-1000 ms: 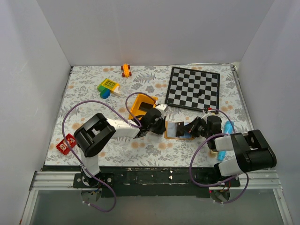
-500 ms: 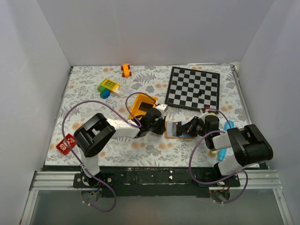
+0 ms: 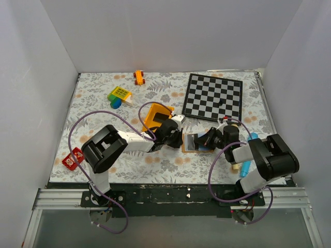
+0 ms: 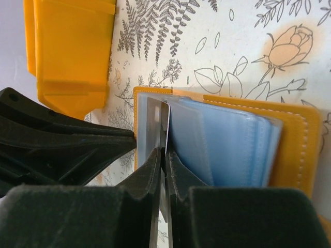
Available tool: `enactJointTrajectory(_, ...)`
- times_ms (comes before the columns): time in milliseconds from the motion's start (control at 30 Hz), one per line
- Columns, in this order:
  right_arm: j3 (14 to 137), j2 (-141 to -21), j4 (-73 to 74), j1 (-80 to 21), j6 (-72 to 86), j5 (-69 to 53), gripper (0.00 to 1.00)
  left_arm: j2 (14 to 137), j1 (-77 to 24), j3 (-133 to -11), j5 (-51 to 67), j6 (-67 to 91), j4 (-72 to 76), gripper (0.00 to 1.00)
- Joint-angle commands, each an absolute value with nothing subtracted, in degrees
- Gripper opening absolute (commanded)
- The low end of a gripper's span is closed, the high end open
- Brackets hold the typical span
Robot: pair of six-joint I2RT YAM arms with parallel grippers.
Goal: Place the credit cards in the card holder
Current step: Insert the credit card into the card slot.
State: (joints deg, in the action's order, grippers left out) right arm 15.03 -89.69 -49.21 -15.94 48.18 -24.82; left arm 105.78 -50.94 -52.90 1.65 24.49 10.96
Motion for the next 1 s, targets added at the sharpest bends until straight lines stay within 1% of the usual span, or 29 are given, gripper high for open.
enactJointTrajectory(0,15.73,-85.8,-38.08,-17.31,43.25,-23.3,0.19,106.88,-51.68,-52.65,4.39,24.43,9.93,0.05)
enactJointTrajectory(167,18.89,-76.05,-19.81,-17.23,36.31,-18.2,0.36,106.88,-51.68,-52.65,4.31,24.35,10.02,0.05)
enactJointTrajectory(267,21.35,-70.68,-9.96,-17.23,32.44,-13.46,0.4,106.87,-51.77,-52.65,4.31,24.43,10.02,0.05)
enactJointTrajectory(333,22.67,-68.56,-6.08,-17.23,31.47,-11.0,0.46,106.96,-51.77,-52.73,4.31,24.43,10.02,0.05)
enactJointTrajectory(367,22.68,-68.21,-6.06,-17.23,31.9,-11.33,0.46,106.96,-51.77,-52.73,4.31,24.43,10.02,0.05)
enactJointTrajectory(433,24.42,-68.73,-3.18,-17.31,32.16,-11.25,0.5,106.88,-51.68,-52.82,4.31,24.43,10.02,0.05)
enactJointTrajectory(567,25.31,-69.0,-0.97,-17.31,32.69,-9.76,0.5,106.79,-51.68,-52.65,4.31,24.35,10.02,0.05)
enactJointTrajectory(633,25.66,-68.64,-0.36,-17.31,32.78,-8.97,0.41,106.79,-51.68,-52.73,4.31,24.35,9.93,0.05)
enactJointTrajectory(700,26.19,-68.82,-0.09,-17.31,32.78,-8.53,0.23,106.79,-51.68,-52.82,4.31,24.26,9.93,0.05)
enactJointTrajectory(733,26.54,-68.82,1.48,-17.23,32.7,-8.53,0.12,106.96,-51.68,-52.82,4.31,24.26,9.84,0.05)
enactJointTrajectory(767,26.63,-68.99,1.41,-17.31,32.7,-8.7,0.03,107.05,-51.77,-52.91,4.39,24.26,9.93,0.05)
enactJointTrajectory(800,26.72,-69.17,1.15,-17.31,32.61,-8.88,0.01,106.96,-51.68,-52.91,4.48,24.26,9.93,0.05)
enactJointTrajectory(967,26.98,-70.57,0.53,-17.31,32.87,-9.75,0.01,107.14,-51.68,-53.09,4.48,24.08,9.84,0.05)
